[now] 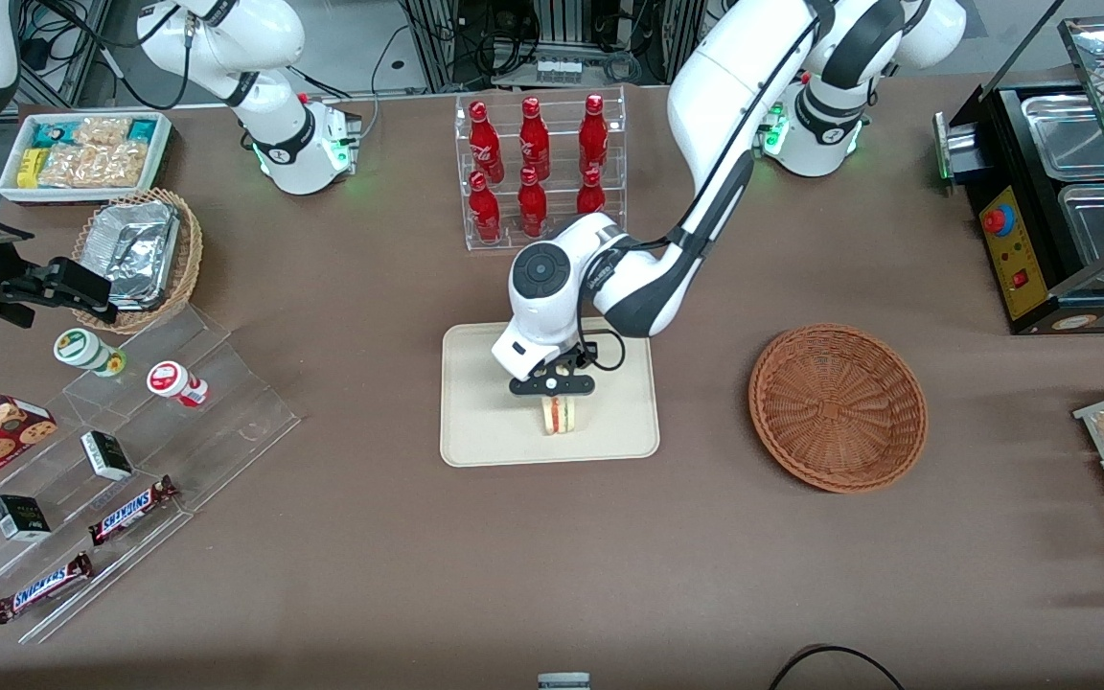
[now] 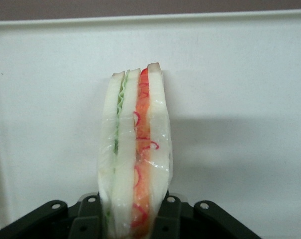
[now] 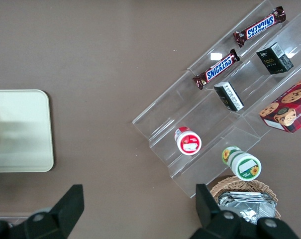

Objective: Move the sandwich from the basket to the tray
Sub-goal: 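Lower the sandwich onto the tray and open the left gripper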

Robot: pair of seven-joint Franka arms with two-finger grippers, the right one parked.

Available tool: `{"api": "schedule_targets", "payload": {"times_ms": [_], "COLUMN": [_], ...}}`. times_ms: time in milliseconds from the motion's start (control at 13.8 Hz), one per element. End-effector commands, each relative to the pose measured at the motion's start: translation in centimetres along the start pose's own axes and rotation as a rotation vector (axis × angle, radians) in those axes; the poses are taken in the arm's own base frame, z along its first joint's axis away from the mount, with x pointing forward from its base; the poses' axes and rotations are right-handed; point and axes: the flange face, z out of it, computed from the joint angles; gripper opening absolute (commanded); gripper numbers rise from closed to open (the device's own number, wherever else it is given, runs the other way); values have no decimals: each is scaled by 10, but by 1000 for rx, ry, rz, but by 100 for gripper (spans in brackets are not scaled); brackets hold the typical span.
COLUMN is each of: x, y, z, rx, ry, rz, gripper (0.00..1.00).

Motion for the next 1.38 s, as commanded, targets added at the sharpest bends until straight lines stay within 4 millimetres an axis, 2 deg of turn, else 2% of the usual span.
{"api": "schedule_targets", "payload": {"times_ms": [0, 73, 145, 218, 290, 363, 581, 726, 871, 1089, 1306], "x": [-4, -6, -9, -10, -10, -8, -5, 1, 12, 32, 46], "y": [12, 14, 15, 15, 15, 15, 14, 12, 2, -33, -83], "z": [7, 8, 10, 11, 9, 6, -10, -36, -83, -146, -200], "rx": [8, 9, 12, 15, 13, 10, 1, -21, -54, -58, -14], "ry": [13, 12, 11, 11, 12, 15, 30, 56, 101, 122, 97], "rz": [-12, -6, 0, 4, 7, 3, 0, -28, -44, -105, -156], "gripper": [37, 38, 45, 71, 91, 100, 100, 100, 100, 100, 100]}}
